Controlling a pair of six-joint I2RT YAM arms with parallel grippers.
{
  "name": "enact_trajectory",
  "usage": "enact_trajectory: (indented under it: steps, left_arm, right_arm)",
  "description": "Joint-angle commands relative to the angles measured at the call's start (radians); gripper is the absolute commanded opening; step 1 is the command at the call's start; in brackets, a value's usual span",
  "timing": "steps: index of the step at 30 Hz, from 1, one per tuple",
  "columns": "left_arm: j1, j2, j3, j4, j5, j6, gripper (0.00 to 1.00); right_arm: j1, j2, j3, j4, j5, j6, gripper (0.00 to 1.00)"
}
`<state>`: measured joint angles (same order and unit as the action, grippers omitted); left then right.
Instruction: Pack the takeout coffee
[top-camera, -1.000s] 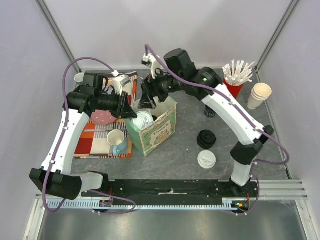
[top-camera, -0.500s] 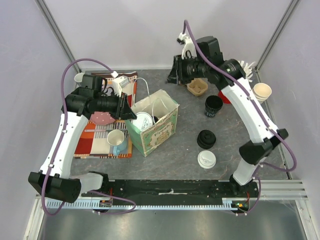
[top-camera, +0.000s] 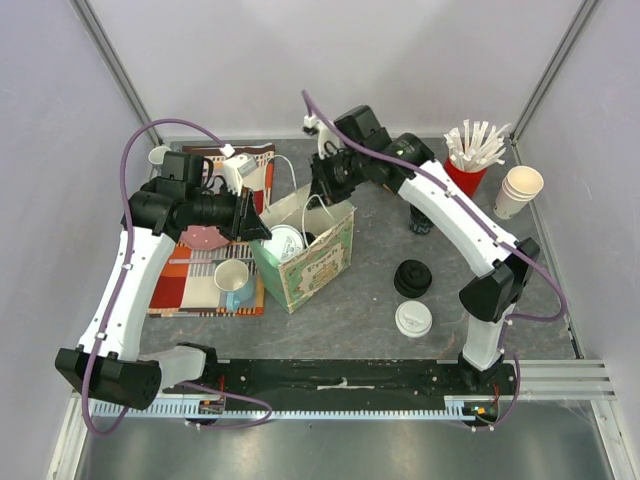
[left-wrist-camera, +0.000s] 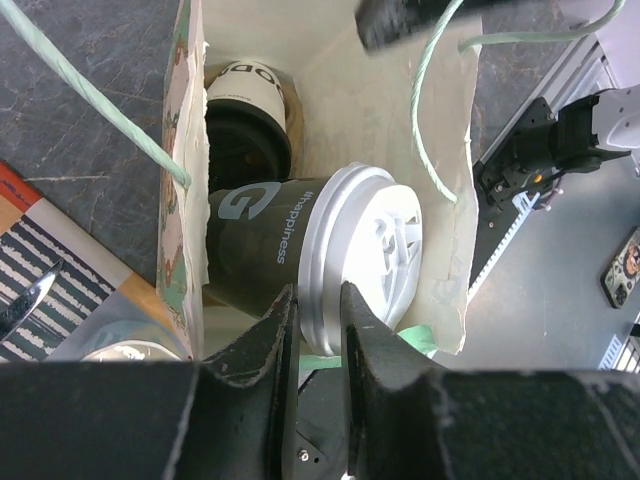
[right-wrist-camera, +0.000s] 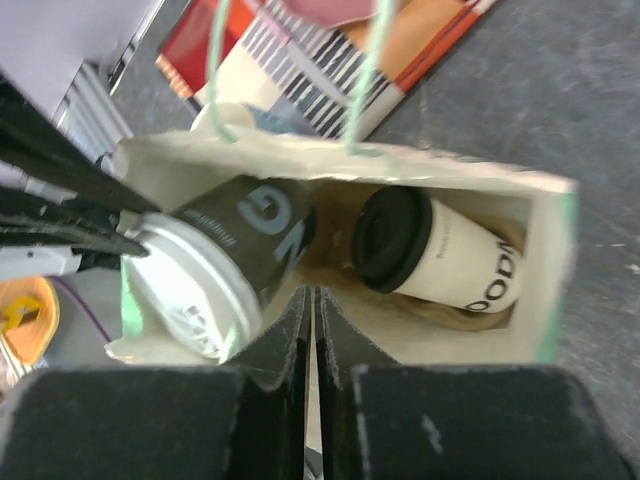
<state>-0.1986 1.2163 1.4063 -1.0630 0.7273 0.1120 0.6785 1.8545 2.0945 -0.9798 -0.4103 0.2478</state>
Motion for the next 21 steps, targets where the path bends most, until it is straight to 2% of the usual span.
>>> enact_trajectory:
  steps: [1, 7, 8, 11, 21]
  left_arm:
    - [-0.002, -0.014, -0.003, 0.040, -0.025, 0.006, 0.02]
    - [-0.002, -0.006, -0.013, 0.070, -0.013, -0.031, 0.02]
    - [-0.002, -0.006, -0.015, 0.078, -0.005, -0.038, 0.02]
    - [-0.002, -0.003, -0.013, 0.090, 0.017, -0.052, 0.02]
    - [-0.004, -0.031, -0.059, 0.087, 0.000, 0.023, 0.02]
  right_arm:
    - [0.049, -0.015, -0.024, 0.000, -0.067, -0.079, 0.13]
    - [0.096, -0.052, -0.148, 0.104, -0.142, -0.087, 0.37]
    - [0.099, -0.060, -0.160, 0.124, -0.168, -0.082, 0.44]
    - [0.101, -0.060, -0.185, 0.179, -0.180, -0.062, 0.54]
    - [0.073, -0.112, -0.205, 0.196, -0.171, -0.076, 0.68]
